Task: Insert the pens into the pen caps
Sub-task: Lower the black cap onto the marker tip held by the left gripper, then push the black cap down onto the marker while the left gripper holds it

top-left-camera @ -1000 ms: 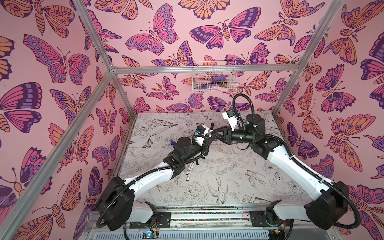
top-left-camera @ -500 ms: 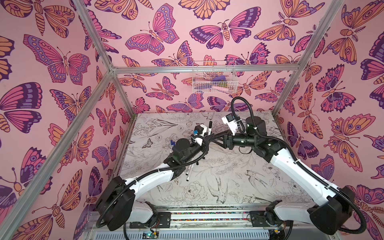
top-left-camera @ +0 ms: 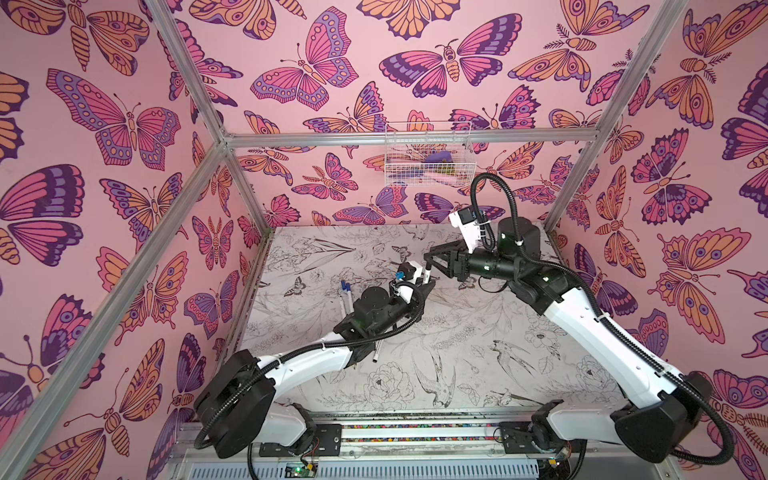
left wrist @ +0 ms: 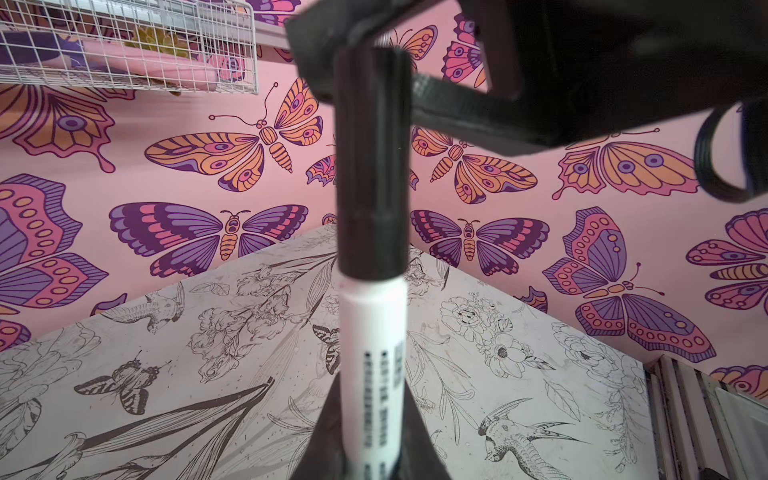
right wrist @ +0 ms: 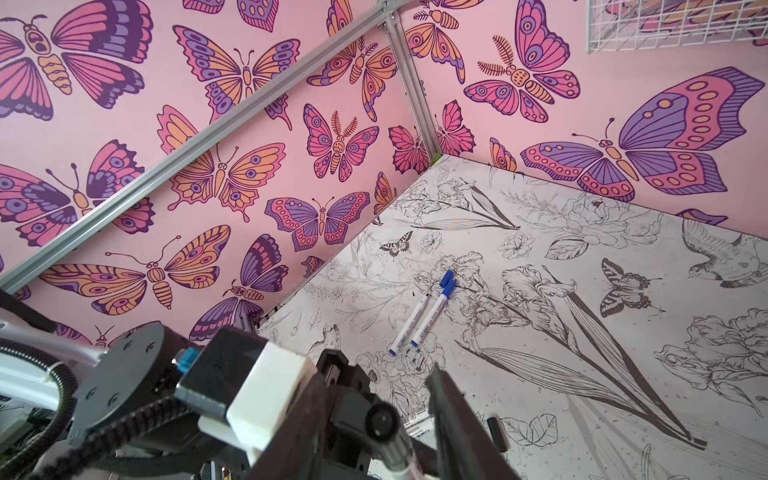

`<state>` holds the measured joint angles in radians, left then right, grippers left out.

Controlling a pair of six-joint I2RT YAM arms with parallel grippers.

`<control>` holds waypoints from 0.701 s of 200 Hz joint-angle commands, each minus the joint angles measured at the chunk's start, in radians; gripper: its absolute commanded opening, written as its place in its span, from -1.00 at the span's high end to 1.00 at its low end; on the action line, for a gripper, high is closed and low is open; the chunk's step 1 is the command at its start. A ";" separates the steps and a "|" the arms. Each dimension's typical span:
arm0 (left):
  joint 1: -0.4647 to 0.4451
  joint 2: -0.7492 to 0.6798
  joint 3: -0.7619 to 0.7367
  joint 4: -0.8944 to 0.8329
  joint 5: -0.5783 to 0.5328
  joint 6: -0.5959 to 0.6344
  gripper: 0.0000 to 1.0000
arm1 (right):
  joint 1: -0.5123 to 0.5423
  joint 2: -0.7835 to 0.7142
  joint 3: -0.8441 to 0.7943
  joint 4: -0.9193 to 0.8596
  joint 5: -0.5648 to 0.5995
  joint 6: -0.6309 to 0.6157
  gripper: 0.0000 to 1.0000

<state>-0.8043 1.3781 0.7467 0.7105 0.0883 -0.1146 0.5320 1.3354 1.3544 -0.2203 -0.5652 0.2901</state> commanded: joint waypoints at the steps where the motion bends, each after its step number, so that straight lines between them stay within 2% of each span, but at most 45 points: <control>1: -0.004 0.012 -0.009 0.038 -0.003 -0.013 1.00 | 0.005 0.029 0.027 0.005 0.000 -0.001 0.19; 36: -0.004 0.012 -0.005 0.038 -0.004 -0.008 1.00 | 0.004 0.041 0.020 0.009 -0.028 0.017 0.30; 82: -0.004 0.006 0.014 0.034 -0.011 0.015 1.00 | 0.007 0.044 -0.007 -0.031 -0.033 0.020 0.65; 140: 0.000 -0.019 0.126 0.038 -0.016 0.092 1.00 | 0.006 0.037 -0.102 -0.079 -0.016 0.039 0.76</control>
<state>-0.8047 1.3846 0.7689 0.6384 0.0795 -0.0879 0.5312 1.3689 1.3125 -0.2066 -0.5743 0.3134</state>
